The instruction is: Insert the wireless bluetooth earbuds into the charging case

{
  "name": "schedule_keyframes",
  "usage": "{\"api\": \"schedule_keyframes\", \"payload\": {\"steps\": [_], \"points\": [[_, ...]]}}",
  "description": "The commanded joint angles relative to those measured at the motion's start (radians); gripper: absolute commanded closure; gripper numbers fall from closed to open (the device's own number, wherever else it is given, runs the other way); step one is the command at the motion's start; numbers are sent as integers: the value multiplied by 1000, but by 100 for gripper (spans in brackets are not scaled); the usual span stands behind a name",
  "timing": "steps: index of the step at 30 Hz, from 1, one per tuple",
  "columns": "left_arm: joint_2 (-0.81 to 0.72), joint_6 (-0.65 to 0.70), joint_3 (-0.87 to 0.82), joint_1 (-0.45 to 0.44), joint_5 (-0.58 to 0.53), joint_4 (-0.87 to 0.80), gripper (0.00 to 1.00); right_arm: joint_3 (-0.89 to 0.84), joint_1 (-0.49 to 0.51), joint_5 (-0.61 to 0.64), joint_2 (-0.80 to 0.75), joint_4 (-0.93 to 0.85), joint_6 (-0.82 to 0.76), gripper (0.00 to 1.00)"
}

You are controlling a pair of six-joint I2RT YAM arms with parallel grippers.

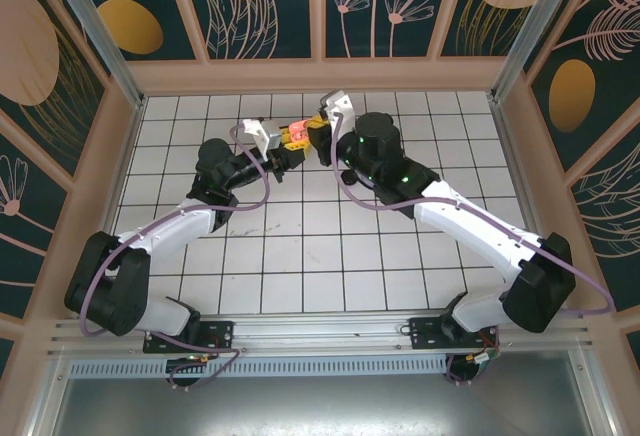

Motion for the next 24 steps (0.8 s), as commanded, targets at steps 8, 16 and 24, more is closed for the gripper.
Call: {"api": "schedule_keyframes", "payload": {"steps": [8, 16, 24], "points": [[-27, 7, 47, -13, 16, 62, 100, 17, 71, 50, 36, -65, -86, 86], [-26, 19, 53, -13, 16, 49, 100, 7, 86, 31, 18, -67, -101, 86], [-26, 36, 53, -13, 40, 39, 100, -8, 62, -57, -13, -70, -75, 85]]}}
